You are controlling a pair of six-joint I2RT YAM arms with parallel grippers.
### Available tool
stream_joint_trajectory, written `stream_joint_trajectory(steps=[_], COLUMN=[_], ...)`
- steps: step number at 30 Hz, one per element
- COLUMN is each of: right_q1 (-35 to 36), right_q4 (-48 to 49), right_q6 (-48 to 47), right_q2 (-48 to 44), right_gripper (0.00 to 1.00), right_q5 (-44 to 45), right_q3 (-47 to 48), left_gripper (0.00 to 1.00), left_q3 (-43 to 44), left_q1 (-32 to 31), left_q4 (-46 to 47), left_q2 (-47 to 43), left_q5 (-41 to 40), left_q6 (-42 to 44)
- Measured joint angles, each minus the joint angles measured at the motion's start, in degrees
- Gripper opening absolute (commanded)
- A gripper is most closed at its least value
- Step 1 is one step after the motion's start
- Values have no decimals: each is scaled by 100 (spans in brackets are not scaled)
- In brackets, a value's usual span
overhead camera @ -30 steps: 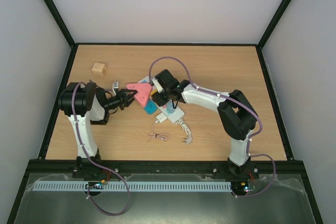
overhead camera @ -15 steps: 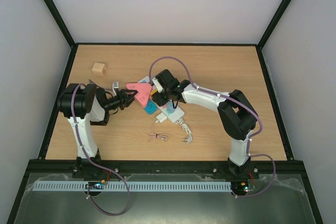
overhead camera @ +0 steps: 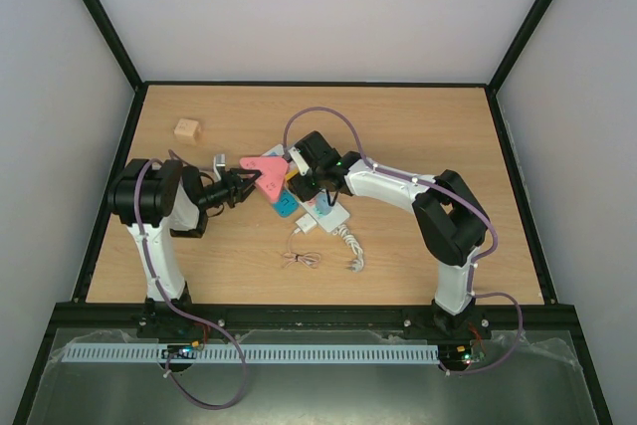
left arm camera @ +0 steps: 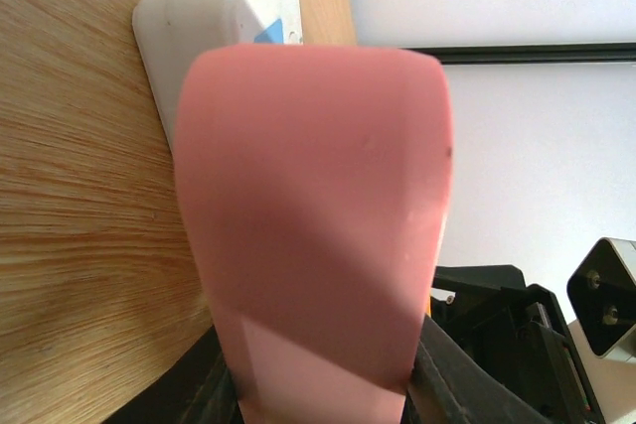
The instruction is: Pull the plug off the socket
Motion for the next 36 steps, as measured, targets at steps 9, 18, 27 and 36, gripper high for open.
stream_joint_trajectory(steps=[9,18,27,36], right_q1=[-2,-2,-83,-103], right_q4=[7,72,118,127], right_q6=[2,0,74,109], right_q2=[0,-4,-2,-2], right_gripper=[2,2,2,2], right_q5=[-15,-26,120,157], right_q3=[0,-20,-33,-35], left_gripper=[15,13,12,9], left_q3=[-39,-39,7,20], left_q1=[-9,28,98,448], left_q4=[-96,-221,2,2], left_q2=[-138,-278,-776,-855], left_q5=[-35,-24,313,409], left_q6=[20,-9,-17,-92])
